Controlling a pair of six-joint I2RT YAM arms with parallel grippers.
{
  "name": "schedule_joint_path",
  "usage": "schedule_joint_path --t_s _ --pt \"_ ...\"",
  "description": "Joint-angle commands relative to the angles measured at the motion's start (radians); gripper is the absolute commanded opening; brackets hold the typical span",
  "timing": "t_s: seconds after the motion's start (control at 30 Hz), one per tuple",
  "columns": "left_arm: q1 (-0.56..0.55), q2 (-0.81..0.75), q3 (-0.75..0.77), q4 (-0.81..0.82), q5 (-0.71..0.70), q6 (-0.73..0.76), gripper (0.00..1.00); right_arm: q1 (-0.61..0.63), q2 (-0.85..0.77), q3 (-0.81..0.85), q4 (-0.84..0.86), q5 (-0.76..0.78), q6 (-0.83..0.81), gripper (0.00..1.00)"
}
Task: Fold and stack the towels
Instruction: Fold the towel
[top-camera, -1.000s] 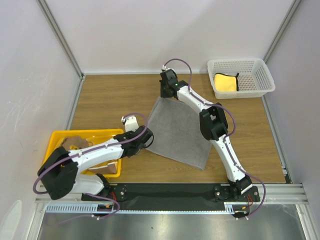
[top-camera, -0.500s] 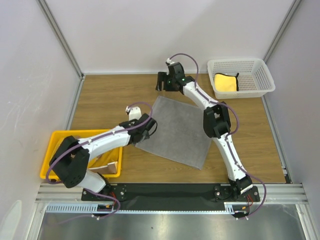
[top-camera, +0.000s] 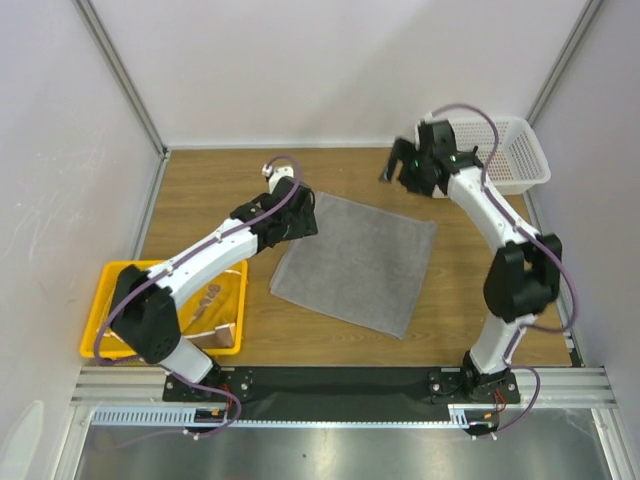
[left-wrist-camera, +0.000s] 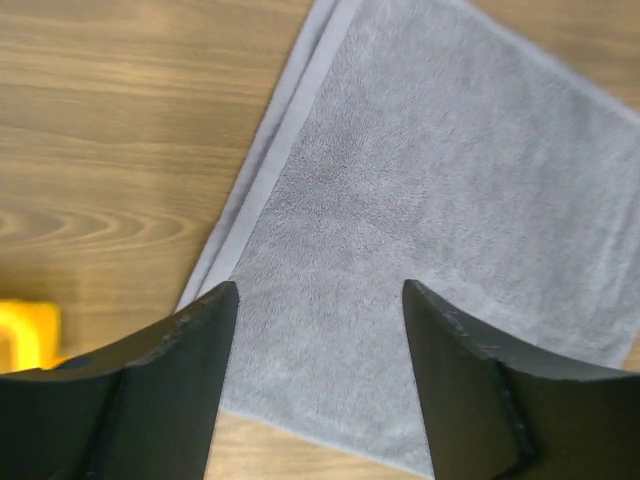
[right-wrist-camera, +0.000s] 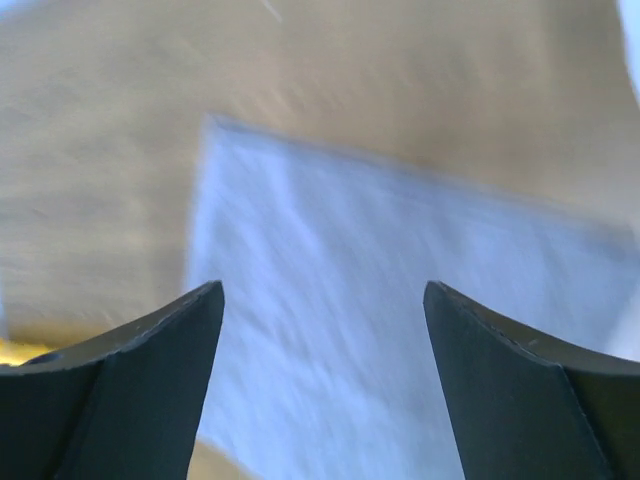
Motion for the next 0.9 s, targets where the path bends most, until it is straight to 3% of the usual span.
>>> schedule_joint_path --t_s 0.0,0.17,0.33,0.53,0.87 --pt "0.027 0.080 0.014 0.063 0.125 0.060 0.69 0.004 -0.135 -0.255 -0.010 0.059 0.096 0.85" --pt "0.030 0.169 0.008 0.125 0.149 0.087 0.57 -0.016 -0.286 -0.485 0.021 0.066 0.141 0.70" --pt "0.030 0.214 -0.039 0.188 0.162 0.081 0.49 -0.019 -0.307 -0.637 0.072 0.085 0.152 0.59" --pt "0.029 0.246 -0.122 0.194 0.162 0.023 0.46 -0.023 -0.237 -0.660 0.104 0.106 0.118 0.55" --pt "0.021 0.262 -0.204 0.182 0.168 -0.017 0.44 -0.035 -0.079 -0.550 0.095 0.164 0.046 0.53"
